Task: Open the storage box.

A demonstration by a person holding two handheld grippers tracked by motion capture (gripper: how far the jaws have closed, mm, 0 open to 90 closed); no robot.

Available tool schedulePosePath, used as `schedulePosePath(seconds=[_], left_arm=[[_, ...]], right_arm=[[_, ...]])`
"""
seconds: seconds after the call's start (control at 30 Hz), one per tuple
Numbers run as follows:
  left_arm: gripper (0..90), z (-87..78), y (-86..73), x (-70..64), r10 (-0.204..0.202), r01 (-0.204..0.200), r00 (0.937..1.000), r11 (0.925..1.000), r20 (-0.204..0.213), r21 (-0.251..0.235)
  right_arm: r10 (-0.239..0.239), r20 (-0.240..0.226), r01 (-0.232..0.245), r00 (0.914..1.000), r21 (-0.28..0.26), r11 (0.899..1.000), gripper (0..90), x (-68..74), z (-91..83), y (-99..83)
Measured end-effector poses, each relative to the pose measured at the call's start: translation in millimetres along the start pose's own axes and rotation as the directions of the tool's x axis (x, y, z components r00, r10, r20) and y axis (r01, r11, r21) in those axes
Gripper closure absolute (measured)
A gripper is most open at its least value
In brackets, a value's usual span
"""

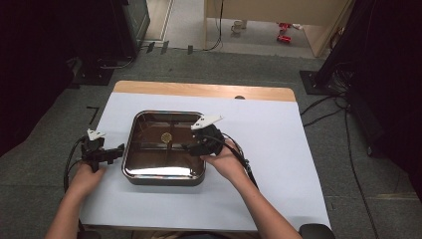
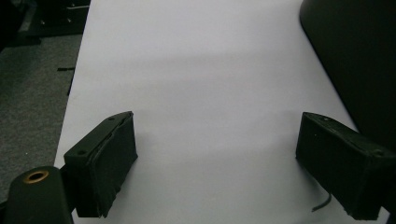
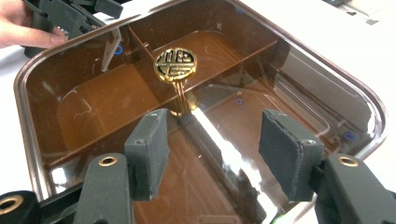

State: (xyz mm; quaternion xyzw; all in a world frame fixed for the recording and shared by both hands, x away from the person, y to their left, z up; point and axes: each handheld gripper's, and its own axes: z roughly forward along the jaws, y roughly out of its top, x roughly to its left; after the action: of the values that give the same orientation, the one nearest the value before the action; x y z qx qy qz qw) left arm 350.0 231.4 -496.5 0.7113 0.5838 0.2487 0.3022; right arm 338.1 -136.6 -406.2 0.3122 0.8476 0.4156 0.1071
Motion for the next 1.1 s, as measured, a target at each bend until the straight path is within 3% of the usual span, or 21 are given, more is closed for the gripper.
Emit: schedulePosePath(seconds=[0.37, 0.73, 1.1], left_arm=[[12.2, 0.0, 0.0, 0.1, 0.002, -0.002, 1.0, 1.0, -0.001, -0.001], [12.3, -0.1, 0.0, 0.2, 0.004, -0.004, 1.0, 1.0, -0.001, 0.001], [12.3, 0.1, 0.0, 0.1, 0.001, -0.001, 1.0, 1.0, 0.0, -0.001]], right_arm=[[0.008, -0.033, -0.008, 0.9994, -0.003, 1.0, 45.4, 6.4, 25.6, 12.7], [-0.02, -0.048, 0.02, 0.9987, 0.002, 1.0, 47.8, 19.9, 52.6, 23.3], [-0.043, -0.023, 0.043, 0.9988, 0.009, 0.999, 54.8, 23.5, 64.8, 23.9]])
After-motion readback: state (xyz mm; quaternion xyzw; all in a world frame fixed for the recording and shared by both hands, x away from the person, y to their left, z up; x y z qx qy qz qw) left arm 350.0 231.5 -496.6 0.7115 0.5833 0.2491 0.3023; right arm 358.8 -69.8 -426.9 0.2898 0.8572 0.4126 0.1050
